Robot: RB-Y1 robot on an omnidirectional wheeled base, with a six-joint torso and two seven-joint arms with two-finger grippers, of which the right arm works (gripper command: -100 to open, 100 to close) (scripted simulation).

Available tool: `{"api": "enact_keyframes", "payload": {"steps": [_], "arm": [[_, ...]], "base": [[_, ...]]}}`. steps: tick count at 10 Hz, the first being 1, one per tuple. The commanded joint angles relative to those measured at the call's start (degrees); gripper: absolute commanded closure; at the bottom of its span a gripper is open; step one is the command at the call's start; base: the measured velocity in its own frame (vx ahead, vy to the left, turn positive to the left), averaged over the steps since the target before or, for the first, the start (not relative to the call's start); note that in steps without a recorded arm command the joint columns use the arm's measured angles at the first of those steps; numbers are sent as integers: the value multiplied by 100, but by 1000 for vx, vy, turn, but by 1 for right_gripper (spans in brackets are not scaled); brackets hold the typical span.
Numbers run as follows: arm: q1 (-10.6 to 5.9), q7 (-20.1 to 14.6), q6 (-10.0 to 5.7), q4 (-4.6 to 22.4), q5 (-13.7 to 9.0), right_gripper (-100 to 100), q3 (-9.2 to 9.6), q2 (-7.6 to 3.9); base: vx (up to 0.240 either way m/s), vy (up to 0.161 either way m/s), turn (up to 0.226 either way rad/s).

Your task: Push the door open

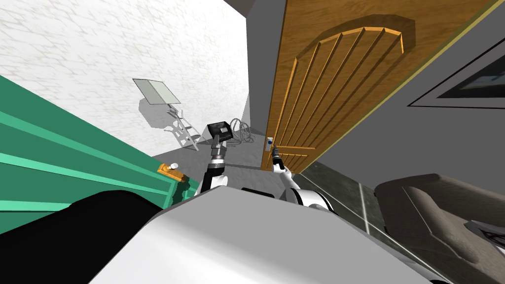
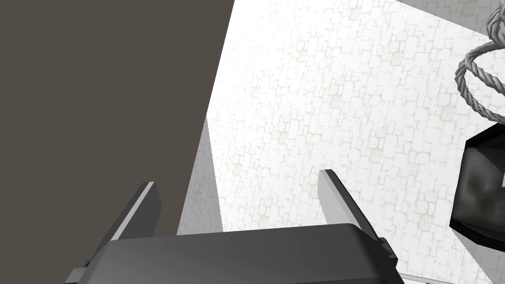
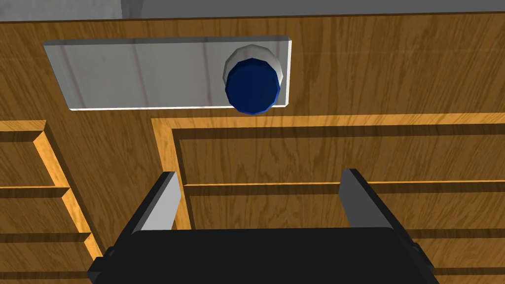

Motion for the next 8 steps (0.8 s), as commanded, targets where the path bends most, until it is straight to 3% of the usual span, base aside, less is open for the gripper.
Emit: {"api": "enact_keyframes", "payload": {"steps": [1,4,5,7,8], "arm": [[0,0,0,0,0,-100,0,0],[0,0,0,0,0,-100,0,0],[36,-54,25,-56,25,-100,76,-165],[138,-208,96,-216,97,-100,296,-366],[184,-280,129,-290,131,-100,397,-364]], "base": [[0,0,0],[-1,-1,-2],[51,-13,-94],[84,-20,-190],[75,25,-173]]}}
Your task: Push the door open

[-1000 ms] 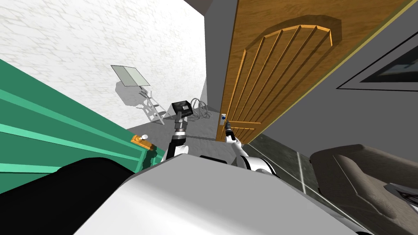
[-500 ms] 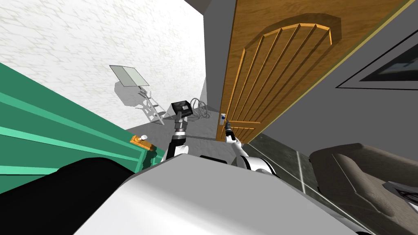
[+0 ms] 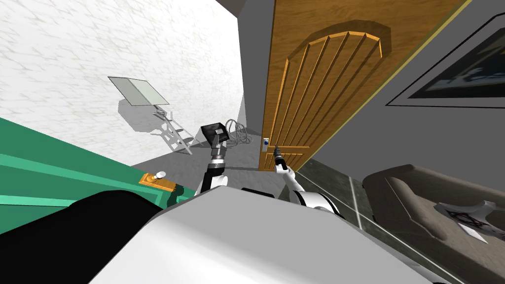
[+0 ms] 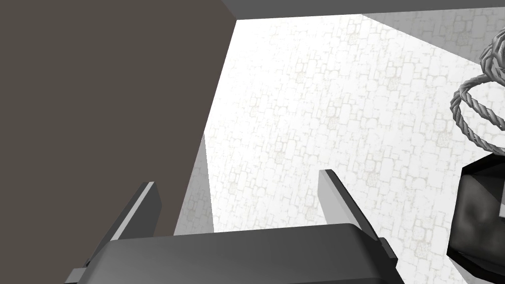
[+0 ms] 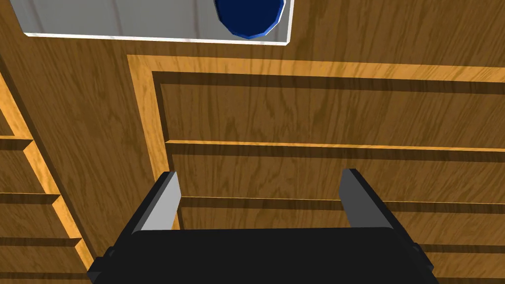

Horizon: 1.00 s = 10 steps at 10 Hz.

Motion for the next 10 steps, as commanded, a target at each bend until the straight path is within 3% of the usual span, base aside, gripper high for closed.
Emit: {"api": "enact_keyframes", "payload": {"steps": [1,3,4,10], "arm": [[32,-126,28,-40,49,-100,158,37],[110,-245,83,-164,105,-100,328,296],[117,-255,88,-173,110,-100,341,330],[117,-255,88,-173,110,-100,341,330]], "base": [[36,48,-156],[-58,118,-132],[-10,14,-14],[-1,-1,-2]]}}
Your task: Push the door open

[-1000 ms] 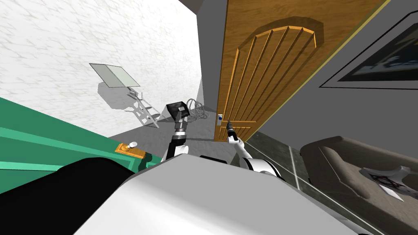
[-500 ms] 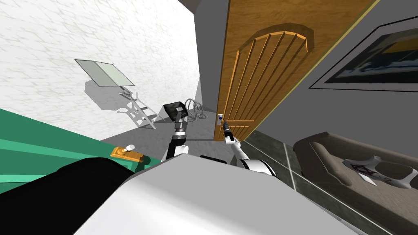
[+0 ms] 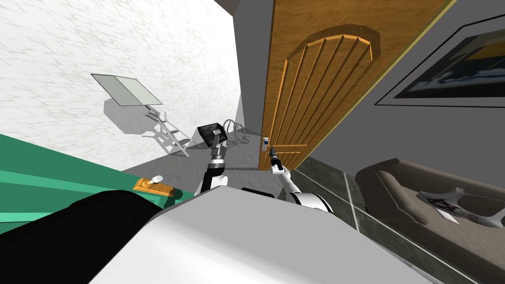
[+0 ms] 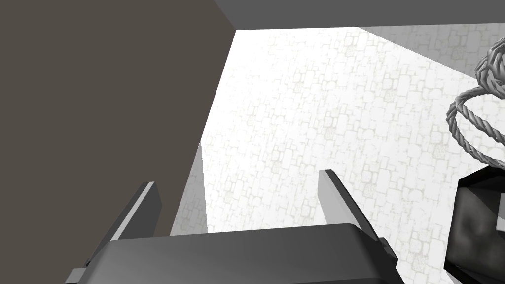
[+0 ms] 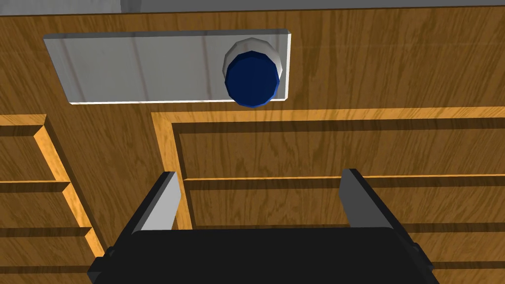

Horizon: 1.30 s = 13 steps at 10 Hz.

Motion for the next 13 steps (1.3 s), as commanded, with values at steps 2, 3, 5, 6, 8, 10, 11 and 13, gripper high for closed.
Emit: {"api": "enact_keyframes", "payload": {"steps": [2,3,5,6,8,10,11,13], "arm": [[1,0,1,-2,0,-100,0,1],[1,0,1,-2,0,-100,0,1],[1,-1,1,-2,-1,-100,6,-264],[1,-1,1,-2,-1,-100,6,-264],[3,-5,2,-6,-6,-100,24,-81],[4,-5,2,-6,-6,-100,25,1],[4,-5,2,-6,-6,-100,25,1],[4,-5,2,-6,-6,-100,25,1]], "base": [[-3,-4,-11],[4,5,16],[25,-14,-10],[24,-19,-7],[-12,20,4],[-14,20,4],[-4,-6,-17],[-3,-3,-10]]}}
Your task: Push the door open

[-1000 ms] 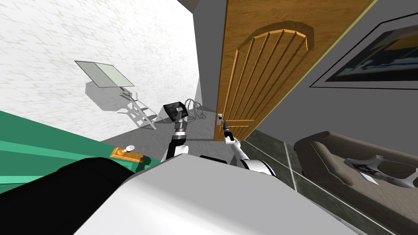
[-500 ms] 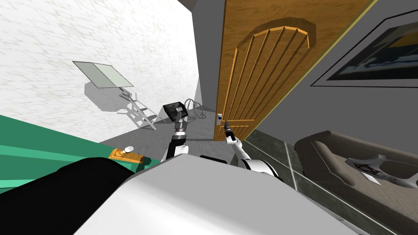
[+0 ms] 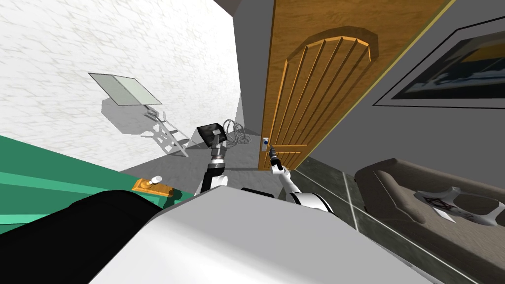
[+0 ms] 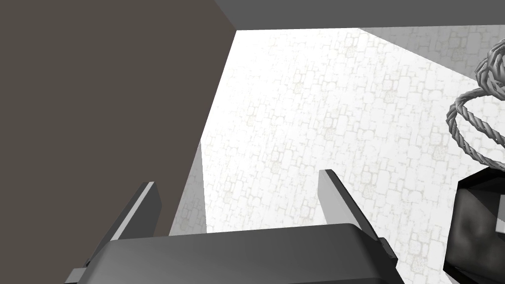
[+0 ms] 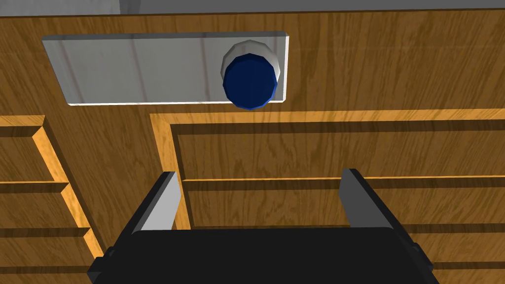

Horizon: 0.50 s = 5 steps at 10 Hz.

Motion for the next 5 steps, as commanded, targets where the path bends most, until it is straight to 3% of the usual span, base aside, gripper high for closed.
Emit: {"api": "enact_keyframes", "payload": {"steps": [1,5], "arm": [[1,0,1,-1,0,-100,0,0],[1,0,1,-1,0,-100,0,0]], "base": [[0,0,0],[-1,-1,-3]]}}
